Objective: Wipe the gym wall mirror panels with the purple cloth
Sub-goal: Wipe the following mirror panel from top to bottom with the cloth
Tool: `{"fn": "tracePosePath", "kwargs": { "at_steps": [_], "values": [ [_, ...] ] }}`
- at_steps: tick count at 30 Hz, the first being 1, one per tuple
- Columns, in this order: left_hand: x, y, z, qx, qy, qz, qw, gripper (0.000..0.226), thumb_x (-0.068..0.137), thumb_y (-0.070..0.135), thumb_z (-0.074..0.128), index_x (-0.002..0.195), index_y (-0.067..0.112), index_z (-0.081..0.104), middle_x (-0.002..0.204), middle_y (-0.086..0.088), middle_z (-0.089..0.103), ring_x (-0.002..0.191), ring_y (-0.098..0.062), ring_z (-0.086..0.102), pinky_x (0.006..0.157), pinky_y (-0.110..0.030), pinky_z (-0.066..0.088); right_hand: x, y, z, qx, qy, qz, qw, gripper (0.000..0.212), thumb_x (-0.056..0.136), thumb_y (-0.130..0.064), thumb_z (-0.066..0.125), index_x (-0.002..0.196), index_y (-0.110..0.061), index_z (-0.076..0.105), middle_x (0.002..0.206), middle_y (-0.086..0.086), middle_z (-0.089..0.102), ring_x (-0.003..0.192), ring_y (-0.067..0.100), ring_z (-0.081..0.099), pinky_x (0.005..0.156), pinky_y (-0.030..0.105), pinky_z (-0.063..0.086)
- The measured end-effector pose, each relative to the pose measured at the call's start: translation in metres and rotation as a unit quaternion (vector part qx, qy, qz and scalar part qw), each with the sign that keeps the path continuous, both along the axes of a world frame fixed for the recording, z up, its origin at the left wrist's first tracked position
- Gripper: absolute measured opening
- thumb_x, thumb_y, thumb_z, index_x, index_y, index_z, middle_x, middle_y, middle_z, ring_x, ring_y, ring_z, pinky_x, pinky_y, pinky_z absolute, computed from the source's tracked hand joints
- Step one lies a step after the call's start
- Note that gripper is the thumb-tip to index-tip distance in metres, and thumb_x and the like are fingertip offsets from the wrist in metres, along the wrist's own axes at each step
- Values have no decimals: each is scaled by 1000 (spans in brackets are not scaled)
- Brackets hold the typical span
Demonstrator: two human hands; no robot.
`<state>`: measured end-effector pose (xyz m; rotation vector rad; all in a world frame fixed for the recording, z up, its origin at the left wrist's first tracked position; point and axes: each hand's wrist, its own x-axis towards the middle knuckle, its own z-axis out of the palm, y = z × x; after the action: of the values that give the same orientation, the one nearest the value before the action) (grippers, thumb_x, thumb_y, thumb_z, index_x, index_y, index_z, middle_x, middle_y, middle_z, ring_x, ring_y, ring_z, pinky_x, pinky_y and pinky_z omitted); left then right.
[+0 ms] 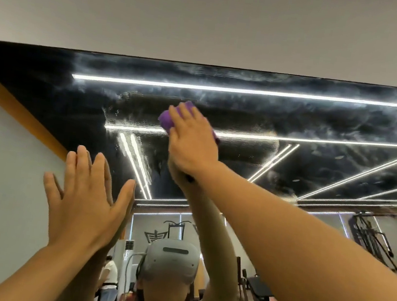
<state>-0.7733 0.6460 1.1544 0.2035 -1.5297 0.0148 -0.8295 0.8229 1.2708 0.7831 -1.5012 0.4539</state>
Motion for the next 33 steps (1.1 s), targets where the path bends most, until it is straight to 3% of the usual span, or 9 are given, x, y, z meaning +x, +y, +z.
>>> {"fn": "tracePosePath", "kwargs": {
  "at_steps": [2, 5, 13, 18, 22, 27, 30, 33],
  "values": [
    [-2, -2, 1, 0, -2, 10, 1000, 90, 92, 74, 13, 159, 15, 23, 167, -15, 13, 155, -30, 5, 121, -59, 2, 1, -8, -3, 36, 11, 15, 999, 53, 109, -27, 32, 161, -20, 21, 169, 2, 15, 156, 21, 4, 123, 34, -3],
    [-4, -4, 1, -13, -18, 23, 999, 78, 94, 72, 4, 161, 33, 14, 168, -15, 7, 155, -30, 0, 120, -59, -2, -8, 13, 0, 48, 12, 13, 999, 52, 110, -29, 31, 161, -22, 21, 169, 0, 15, 156, 18, 5, 123, 31, -2],
    [-6, -3, -1, -8, -20, 25, 999, 71, 93, 68, -1, 158, 41, 8, 169, -11, 1, 156, -27, -4, 120, -60, -3, -73, 153, 10, -155, -81, -14, 984, 52, 110, -26, 33, 160, -13, 23, 167, 10, 21, 154, 28, 15, 126, 43, 10],
    [-12, -4, -2, -7, -9, 47, 999, 65, 97, 65, 2, 157, 40, 9, 168, -14, 7, 155, -30, 2, 120, -62, 0, -76, 148, 10, -211, -91, -40, 973, 52, 108, -24, 33, 158, -9, 27, 163, 13, 27, 151, 33, 20, 125, 46, 15],
    [-13, -5, -2, -9, -2, 50, 999, 70, 96, 68, -5, 159, 40, 9, 168, -14, 6, 156, -29, 1, 120, -60, -2, -41, 80, 8, -125, -41, -32, 991, 55, 108, -26, 33, 160, -14, 22, 168, 7, 19, 155, 27, 12, 126, 40, 8],
    [-12, -8, -3, -15, 0, 54, 998, 69, 98, 67, 3, 160, 39, 17, 168, -13, 10, 156, -29, 4, 120, -60, 3, -6, -1, -11, 36, 32, 16, 999, 54, 108, -26, 35, 160, -19, 25, 168, 3, 19, 155, 24, 8, 122, 32, -1],
    [-12, -9, -2, -18, -1, 56, 998, 72, 97, 69, 1, 160, 38, 19, 168, -12, 10, 156, -28, 4, 119, -59, 3, -11, 13, -11, 61, 29, 20, 997, 53, 109, -27, 35, 160, -20, 24, 168, 2, 19, 155, 22, 8, 122, 33, 0],
    [-12, -8, -2, -18, 6, 32, 999, 72, 99, 66, 8, 159, 30, 26, 168, -12, 11, 155, -31, 4, 120, -61, 1, -31, 60, 4, 1, 11, -2, 1000, 53, 108, -26, 36, 159, -19, 26, 168, 4, 20, 155, 22, 12, 122, 35, 7]
  ]
}}
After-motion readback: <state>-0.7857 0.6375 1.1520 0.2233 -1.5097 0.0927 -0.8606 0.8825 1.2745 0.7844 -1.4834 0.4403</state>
